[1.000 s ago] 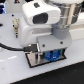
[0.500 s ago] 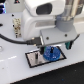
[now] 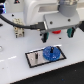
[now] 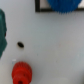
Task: Insert the blue gear onto the right peg, followed by the red gear
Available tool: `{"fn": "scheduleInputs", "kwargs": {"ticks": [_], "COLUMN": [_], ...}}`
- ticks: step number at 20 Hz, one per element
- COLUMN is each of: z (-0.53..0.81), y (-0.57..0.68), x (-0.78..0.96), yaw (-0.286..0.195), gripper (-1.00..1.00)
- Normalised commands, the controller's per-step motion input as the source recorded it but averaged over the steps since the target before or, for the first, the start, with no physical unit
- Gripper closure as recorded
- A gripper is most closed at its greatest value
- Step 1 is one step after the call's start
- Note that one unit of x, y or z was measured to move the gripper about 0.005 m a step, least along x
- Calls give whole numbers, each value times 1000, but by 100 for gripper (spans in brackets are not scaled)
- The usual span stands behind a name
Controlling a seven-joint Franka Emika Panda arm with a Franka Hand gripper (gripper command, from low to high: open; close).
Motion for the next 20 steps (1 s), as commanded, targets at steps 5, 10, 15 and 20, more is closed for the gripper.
{"fn": "scheduleInputs", "kwargs": {"ticks": [5, 10, 15, 20], "z": [-3, -46, -170, -288], "y": [334, 397, 362, 328], "x": [-680, -539, -438, -313], "yaw": [0, 0, 0, 0], "gripper": [-100, -100, -100, -100]}}
